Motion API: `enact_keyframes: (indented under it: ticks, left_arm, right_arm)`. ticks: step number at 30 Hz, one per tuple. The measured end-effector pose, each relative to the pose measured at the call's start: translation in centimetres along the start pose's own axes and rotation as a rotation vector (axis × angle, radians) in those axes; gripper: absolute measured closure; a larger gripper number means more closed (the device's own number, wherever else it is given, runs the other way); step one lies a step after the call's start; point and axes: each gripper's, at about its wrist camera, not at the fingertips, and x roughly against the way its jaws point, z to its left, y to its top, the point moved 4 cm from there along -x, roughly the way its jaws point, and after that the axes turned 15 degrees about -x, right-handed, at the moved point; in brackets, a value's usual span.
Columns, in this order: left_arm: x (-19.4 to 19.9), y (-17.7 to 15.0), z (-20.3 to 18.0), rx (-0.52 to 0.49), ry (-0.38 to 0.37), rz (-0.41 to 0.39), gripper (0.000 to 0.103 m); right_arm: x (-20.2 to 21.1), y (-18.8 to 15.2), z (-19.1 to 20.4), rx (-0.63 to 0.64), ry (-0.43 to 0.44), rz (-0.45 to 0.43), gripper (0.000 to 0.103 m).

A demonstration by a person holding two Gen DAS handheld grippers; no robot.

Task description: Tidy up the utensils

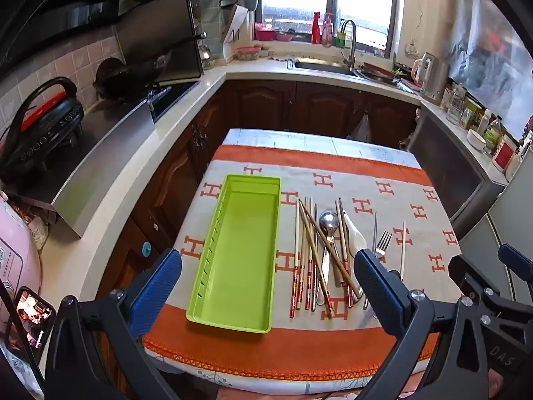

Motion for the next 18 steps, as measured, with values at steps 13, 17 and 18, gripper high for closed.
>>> enact_keyframes:
  ticks: [13,17,18]
  left_arm:
    - [-5.0,-0.6,-3.1,-0.025,-0.067,0.155,0.001]
    - [-5.2,-0.1,-3.6,-0.031,-0.072,0.161,0.001]
    - [-5.2,0.0,-3.7,-0.03,-0.075,0.161,0.001]
  right_arm:
    - [-4.0,0.7,-2.1,-0.055,0.016,0.059,0.004]
    - [-4.3,1.1,-2.2,-0.058,0.019,0.061,0.004]
    - [-4.4,1.2,-2.2,-0.059,0.018,0.065,0.004]
